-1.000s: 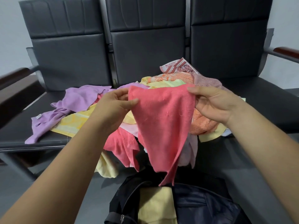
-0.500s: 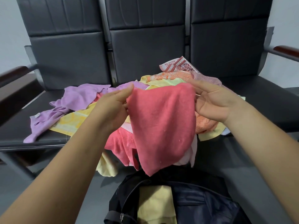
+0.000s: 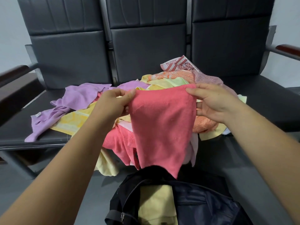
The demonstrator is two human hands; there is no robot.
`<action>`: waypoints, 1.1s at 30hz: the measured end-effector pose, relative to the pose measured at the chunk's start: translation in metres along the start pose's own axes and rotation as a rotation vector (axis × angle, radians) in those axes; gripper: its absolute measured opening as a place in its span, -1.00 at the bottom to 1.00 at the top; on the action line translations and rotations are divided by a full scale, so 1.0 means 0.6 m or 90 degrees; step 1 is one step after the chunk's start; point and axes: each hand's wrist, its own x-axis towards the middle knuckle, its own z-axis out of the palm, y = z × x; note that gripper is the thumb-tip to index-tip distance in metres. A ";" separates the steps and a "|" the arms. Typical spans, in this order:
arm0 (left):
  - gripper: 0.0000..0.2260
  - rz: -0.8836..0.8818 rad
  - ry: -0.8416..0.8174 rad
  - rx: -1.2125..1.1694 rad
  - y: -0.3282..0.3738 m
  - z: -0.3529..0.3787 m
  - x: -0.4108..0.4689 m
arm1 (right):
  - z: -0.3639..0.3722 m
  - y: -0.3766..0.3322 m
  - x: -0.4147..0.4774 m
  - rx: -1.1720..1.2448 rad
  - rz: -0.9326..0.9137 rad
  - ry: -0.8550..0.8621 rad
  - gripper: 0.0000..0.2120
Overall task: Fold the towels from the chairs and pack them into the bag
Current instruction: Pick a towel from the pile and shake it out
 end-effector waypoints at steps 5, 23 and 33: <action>-0.76 -0.022 -0.086 -0.196 0.002 -0.010 0.005 | -0.010 -0.008 -0.007 0.283 0.043 -0.110 -0.67; -0.89 0.050 0.026 0.018 0.002 0.002 -0.009 | 0.000 0.002 0.002 0.005 -0.028 0.045 -0.78; -0.83 0.211 0.043 0.410 0.001 0.007 -0.017 | 0.001 0.002 -0.008 -0.508 -0.179 0.015 -0.64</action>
